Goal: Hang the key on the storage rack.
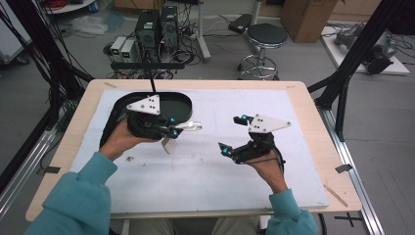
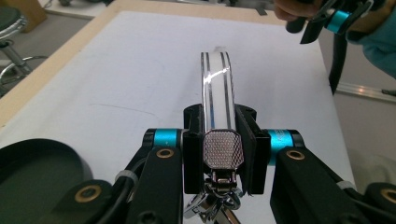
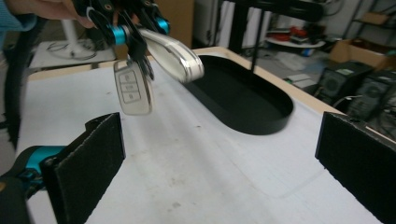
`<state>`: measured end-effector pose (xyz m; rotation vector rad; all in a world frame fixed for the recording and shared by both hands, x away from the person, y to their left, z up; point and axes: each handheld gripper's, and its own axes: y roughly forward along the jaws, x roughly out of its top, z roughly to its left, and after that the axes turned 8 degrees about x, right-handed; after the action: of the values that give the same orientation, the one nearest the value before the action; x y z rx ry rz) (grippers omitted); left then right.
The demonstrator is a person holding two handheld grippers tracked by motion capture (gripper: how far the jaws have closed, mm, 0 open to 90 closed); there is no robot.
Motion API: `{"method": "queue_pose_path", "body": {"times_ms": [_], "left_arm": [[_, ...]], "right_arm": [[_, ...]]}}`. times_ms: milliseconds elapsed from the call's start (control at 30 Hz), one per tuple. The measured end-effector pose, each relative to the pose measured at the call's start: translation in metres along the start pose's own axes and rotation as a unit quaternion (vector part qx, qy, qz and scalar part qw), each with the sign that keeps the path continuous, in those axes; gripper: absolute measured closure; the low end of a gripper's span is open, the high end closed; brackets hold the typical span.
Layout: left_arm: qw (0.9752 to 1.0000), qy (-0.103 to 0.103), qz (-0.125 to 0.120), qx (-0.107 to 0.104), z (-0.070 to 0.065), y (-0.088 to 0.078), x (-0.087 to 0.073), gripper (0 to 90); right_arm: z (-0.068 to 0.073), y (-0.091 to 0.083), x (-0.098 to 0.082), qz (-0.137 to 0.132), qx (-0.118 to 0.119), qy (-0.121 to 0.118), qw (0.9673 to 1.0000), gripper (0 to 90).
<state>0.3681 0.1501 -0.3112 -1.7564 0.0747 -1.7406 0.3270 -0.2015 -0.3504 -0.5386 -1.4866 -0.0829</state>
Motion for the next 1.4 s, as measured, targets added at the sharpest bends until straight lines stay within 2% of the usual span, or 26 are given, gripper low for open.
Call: {"method": "queue_pose_path", "body": {"times_ms": [100,133,167,200,233,267,300,367,500,600,633,667,733,867,967,1167,1233,1267,1300,1333,1367,1400], "left_arm": [[0.9998,-0.010,-0.007,0.016,0.004,-0.002,-0.001,74.2],[0.9996,-0.015,-0.012,0.022,0.006,-0.003,-0.002,74.2],[0.9989,-0.023,-0.016,0.038,0.011,-0.004,-0.003,74.2],[0.9989,-0.023,-0.016,0.038,0.011,-0.004,-0.003,74.1],[0.9984,-0.032,-0.021,0.041,0.013,-0.005,-0.004,74.2],[0.9981,-0.032,-0.023,0.049,0.016,-0.005,-0.005,74.2],[0.9974,-0.036,-0.026,0.056,0.019,-0.006,-0.005,74.2],[0.9963,-0.049,-0.035,0.062,0.023,-0.007,-0.007,74.2],[0.9951,-0.056,-0.030,0.075,0.032,-0.008,-0.008,74.2],[0.9936,-0.060,-0.035,0.089,0.037,-0.009,-0.006,74.2],[0.9932,-0.060,-0.036,0.093,0.039,-0.009,-0.005,74.1],[0.9926,-0.060,-0.038,0.099,0.040,-0.009,-0.005,74.1],[0.9902,-0.071,-0.049,0.109,0.044,-0.010,-0.005,74.1],[0.9865,-0.083,-0.054,0.131,0.053,-0.012,-0.009,74.2],[0.9827,-0.092,-0.062,0.148,0.057,-0.013,-0.011,74.1],[0.9747,-0.105,-0.066,0.186,0.065,-0.017,-0.014,74.2],[0.9719,-0.109,-0.071,0.197,0.067,-0.018,-0.015,74.1],[0.9702,-0.111,-0.074,0.203,0.068,-0.019,-0.016,74.1],[0.9668,-0.115,-0.076,0.215,0.070,-0.020,-0.017,74.1],[0.9668,-0.115,-0.076,0.215,0.070,-0.020,-0.017,74.1],[0.9655,-0.117,-0.077,0.220,0.071,-0.020,-0.017,74.2],[0.9624,-0.121,-0.077,0.231,0.074,-0.021,-0.019,74.2]], "right_arm": [[-0.003,-0.013,-0.013,-0.015,-0.023,0.008,0.9996,0.9],[-0.003,-0.013,-0.013,-0.015,-0.023,0.008,0.9996,0.9],[-0.004,-0.021,-0.022,-0.023,-0.035,0.020,0.9989,0.9],[-0.005,-0.025,-0.026,-0.025,-0.042,0.023,0.9985,0.9],[-0.005,-0.028,-0.030,-0.028,-0.049,0.026,0.9981,0.9],[-0.005,-0.028,-0.030,-0.028,-0.049,0.026,0.9981,0.9],[-0.006,-0.036,-0.039,-0.041,-0.061,0.034,0.9967,0.9],[-0.006,-0.043,-0.047,-0.054,-0.072,0.038,0.9952,0.9],[-0.006,-0.051,-0.056,-0.060,-0.091,0.044,0.9931,0.9],[-0.006,-0.059,-0.064,-0.075,-0.117,0.037,0.9896,0.8],[-0.005,-0.063,-0.068,-0.075,-0.126,0.042,0.9882,0.9],[-0.005,-0.063,-0.068,-0.075,-0.126,0.042,0.9882,0.9],[-0.006,-0.065,-0.072,-0.077,-0.137,0.041,0.9867,0.9],[-0.006,-0.069,-0.085,-0.075,-0.158,0.043,0.9837,0.8],[-0.007,-0.069,-0.087,-0.068,-0.161,0.042,0.9837,0.9],[-0.009,-0.069,-0.094,-0.075,-0.172,0.050,0.9810,0.9],[-0.011,-0.069,-0.097,-0.074,-0.175,0.047,0.9806,0.8],[-0.011,-0.069,-0.098,-0.073,-0.175,0.055,0.9803,0.8],[-0.012,-0.069,-0.101,-0.074,-0.181,0.052,0.9794,0.8],[-0.012,-0.069,-0.102,-0.074,-0.181,0.055,0.9790,0.8],[-0.012,-0.069,-0.103,-0.076,-0.182,0.055,0.9788,0.9],[-0.012,-0.069,-0.104,-0.077,-0.185,0.052,0.9782,0.9]]}}
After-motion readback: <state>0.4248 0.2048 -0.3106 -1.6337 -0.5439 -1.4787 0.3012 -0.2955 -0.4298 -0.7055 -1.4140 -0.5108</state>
